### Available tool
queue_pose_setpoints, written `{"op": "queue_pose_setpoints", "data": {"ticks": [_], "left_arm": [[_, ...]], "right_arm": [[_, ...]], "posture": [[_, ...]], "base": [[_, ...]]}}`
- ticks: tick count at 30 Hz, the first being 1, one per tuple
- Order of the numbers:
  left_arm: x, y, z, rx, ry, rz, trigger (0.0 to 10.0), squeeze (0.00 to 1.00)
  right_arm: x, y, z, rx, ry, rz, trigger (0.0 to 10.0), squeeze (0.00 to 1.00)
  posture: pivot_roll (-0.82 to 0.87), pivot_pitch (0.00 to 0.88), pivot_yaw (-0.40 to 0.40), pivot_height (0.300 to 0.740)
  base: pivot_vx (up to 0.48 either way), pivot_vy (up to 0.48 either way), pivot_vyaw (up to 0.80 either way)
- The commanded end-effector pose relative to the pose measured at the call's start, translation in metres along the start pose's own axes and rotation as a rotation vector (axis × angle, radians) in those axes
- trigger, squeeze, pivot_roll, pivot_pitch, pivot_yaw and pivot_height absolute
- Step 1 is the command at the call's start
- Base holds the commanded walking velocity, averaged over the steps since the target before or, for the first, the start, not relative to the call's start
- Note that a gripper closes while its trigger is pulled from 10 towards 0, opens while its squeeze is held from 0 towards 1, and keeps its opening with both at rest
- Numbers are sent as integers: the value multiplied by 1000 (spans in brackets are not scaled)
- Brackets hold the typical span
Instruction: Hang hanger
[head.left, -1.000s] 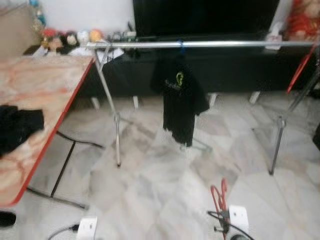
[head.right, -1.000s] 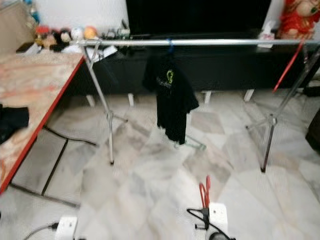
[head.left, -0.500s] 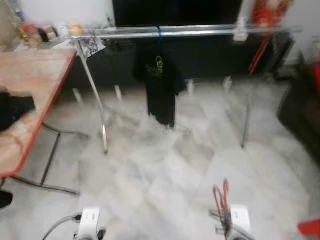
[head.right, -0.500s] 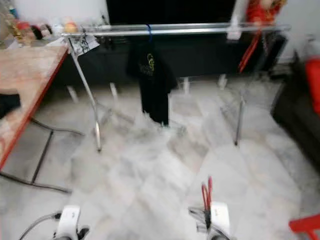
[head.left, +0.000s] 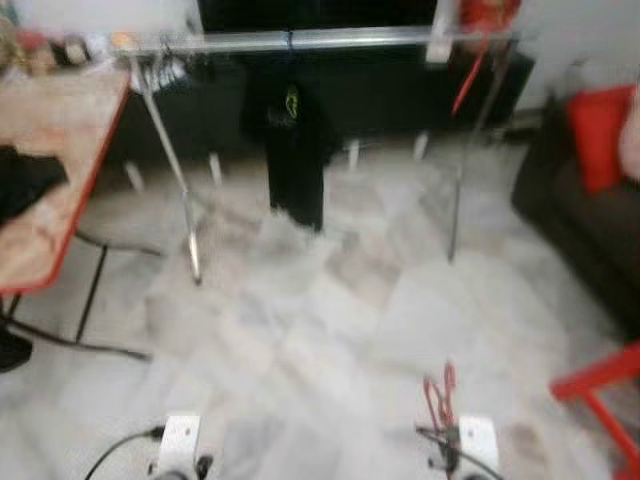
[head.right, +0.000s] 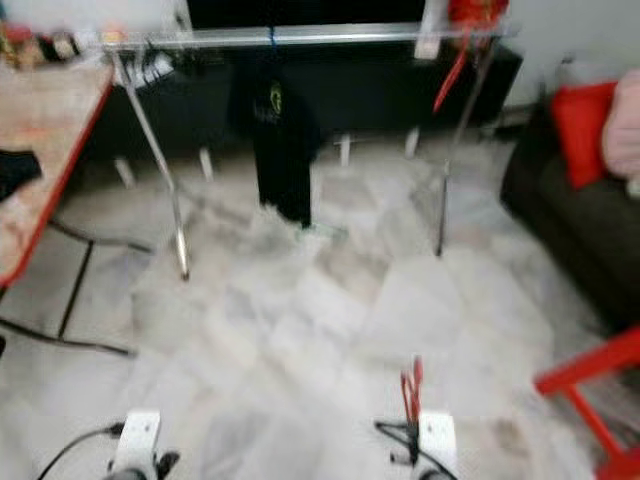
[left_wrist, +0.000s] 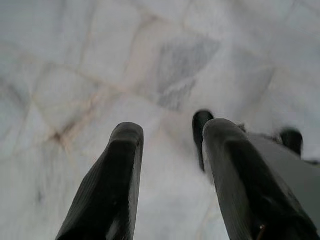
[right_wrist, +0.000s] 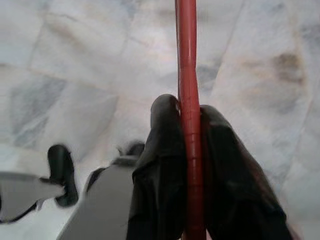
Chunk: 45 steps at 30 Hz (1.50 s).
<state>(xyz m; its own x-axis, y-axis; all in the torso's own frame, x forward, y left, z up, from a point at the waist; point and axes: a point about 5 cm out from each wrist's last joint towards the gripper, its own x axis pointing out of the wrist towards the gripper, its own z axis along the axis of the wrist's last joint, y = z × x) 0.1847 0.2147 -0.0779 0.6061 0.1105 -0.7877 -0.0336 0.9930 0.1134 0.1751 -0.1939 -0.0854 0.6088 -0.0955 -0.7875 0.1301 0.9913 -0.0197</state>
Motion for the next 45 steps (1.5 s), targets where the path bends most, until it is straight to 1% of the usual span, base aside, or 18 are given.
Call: {"op": "queue_pose_setpoints", "data": {"ticks": [1, 10, 14, 23, 38, 40, 43, 44, 45], "left_arm": [[-1, -2, -6, 16, 25, -5, 10000, 0], [-1, -4, -6, 21, 29, -7, 10000, 0], [-1, -2, -7, 27, 34, -4, 10000, 0], [-1, 2, -8, 48, 32, -7, 10000, 0], [0, -2, -3, 61, 12, -22, 10000, 0], [0, -3, -1, 65, -1, -22, 10000, 0], [2, -2, 12, 73, -54, -23, 10000, 0], [3, 0, 25, 81, -97, -24, 10000, 0], [4, 1, 30, 84, -116, -26, 10000, 0]], "right_arm": [[0, -5, 1, 5, -7, -13, 10000, 0], [0, -4, 1, 2, -8, -10, 10000, 0], [0, -4, 1, 1, -7, -10, 10000, 0], [0, -4, 1, -1, -7, -8, 10000, 0], [0, -4, 1, -7, -7, -5, 10000, 0], [0, -5, 1, -11, -10, -3, 10000, 0], [0, -5, 3, -58, -27, -2, 10000, 0], [0, -5, 6, -97, -42, -2, 10000, 0], [0, -5, 6, -93, -51, -2, 10000, 0]], "posture": [[10, 59, -18, 740], [10, 60, -18, 740], [10, 60, -18, 740], [10, 60, -18, 740], [7, 49, -18, 740], [7, 49, -18, 740], [7, 49, -18, 740], [5, 54, -17, 740], [5, 54, -17, 740]], "base": [[-352, 0, 0], [-352, 0, 0], [-334, 0, 0], [0, 0, 0], [0, 0, 0], [0, 0, 0], [0, 0, 0], [0, 0, 0], [0, 0, 0]]}}
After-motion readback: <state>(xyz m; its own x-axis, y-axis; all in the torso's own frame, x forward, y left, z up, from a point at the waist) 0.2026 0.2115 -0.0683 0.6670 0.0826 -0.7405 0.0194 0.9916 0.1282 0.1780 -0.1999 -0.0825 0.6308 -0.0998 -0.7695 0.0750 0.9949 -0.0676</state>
